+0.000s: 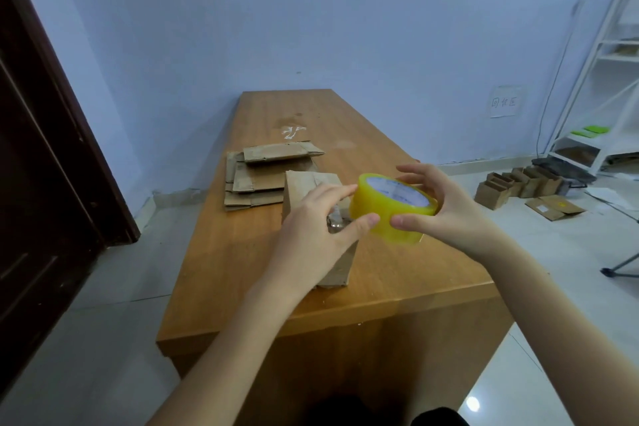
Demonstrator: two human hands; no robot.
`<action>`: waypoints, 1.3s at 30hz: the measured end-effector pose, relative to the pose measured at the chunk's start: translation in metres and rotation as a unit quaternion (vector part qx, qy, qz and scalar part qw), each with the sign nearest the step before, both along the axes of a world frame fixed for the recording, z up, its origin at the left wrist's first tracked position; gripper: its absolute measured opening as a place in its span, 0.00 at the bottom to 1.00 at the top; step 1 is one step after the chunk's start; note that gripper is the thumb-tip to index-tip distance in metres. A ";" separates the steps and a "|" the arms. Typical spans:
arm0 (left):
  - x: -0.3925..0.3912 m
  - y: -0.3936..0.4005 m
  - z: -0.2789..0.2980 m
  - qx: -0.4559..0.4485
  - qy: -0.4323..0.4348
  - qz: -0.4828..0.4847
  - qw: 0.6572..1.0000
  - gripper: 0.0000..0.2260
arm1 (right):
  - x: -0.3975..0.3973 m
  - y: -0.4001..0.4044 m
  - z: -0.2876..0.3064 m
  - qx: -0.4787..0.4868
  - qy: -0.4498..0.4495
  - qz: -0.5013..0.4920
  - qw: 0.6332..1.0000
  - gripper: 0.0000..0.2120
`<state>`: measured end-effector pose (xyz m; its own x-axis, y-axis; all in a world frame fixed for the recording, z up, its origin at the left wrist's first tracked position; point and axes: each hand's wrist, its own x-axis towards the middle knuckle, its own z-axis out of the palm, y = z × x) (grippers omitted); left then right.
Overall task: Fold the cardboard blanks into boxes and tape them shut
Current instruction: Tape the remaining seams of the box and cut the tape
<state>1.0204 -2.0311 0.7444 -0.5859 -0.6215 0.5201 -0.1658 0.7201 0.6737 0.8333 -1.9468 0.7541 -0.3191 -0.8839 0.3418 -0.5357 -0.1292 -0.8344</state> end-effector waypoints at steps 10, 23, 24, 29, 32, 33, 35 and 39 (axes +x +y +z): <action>0.000 -0.001 -0.015 -0.040 0.129 0.075 0.988 0.11 | 0.029 -0.013 -0.001 -0.023 -0.004 -0.074 0.997 0.38; 0.002 -0.007 -0.011 0.066 0.145 0.087 0.983 0.01 | 0.044 -0.013 0.004 -0.009 0.054 -0.111 0.992 0.42; 0.002 -0.008 -0.011 0.071 0.138 0.086 0.984 0.02 | 0.045 -0.013 0.004 -0.008 0.071 -0.115 0.991 0.42; 0.007 -0.012 -0.008 0.120 0.112 0.049 0.985 0.06 | 0.048 -0.012 0.007 0.011 0.101 -0.132 0.986 0.43; 0.012 -0.012 -0.002 0.174 0.118 -0.003 0.978 0.12 | 0.050 -0.012 0.010 0.009 0.103 -0.134 0.986 0.42; 0.014 -0.011 0.000 0.176 0.116 -0.008 0.978 0.14 | 0.051 -0.012 0.011 0.007 0.102 -0.133 0.986 0.43; 0.014 -0.010 0.002 0.168 0.110 0.005 0.980 0.18 | 0.053 -0.010 0.013 0.003 0.101 -0.126 0.987 0.44; 0.015 -0.015 0.004 0.199 0.120 0.010 0.973 0.19 | 0.049 -0.009 0.014 -0.005 0.097 -0.086 0.992 0.45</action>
<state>1.0352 -2.0460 0.7484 -0.4624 -0.8119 0.3563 0.0188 0.3928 0.9194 0.8824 -1.9554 0.7678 -0.3919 -0.8189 0.4193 -0.7012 -0.0292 -0.7124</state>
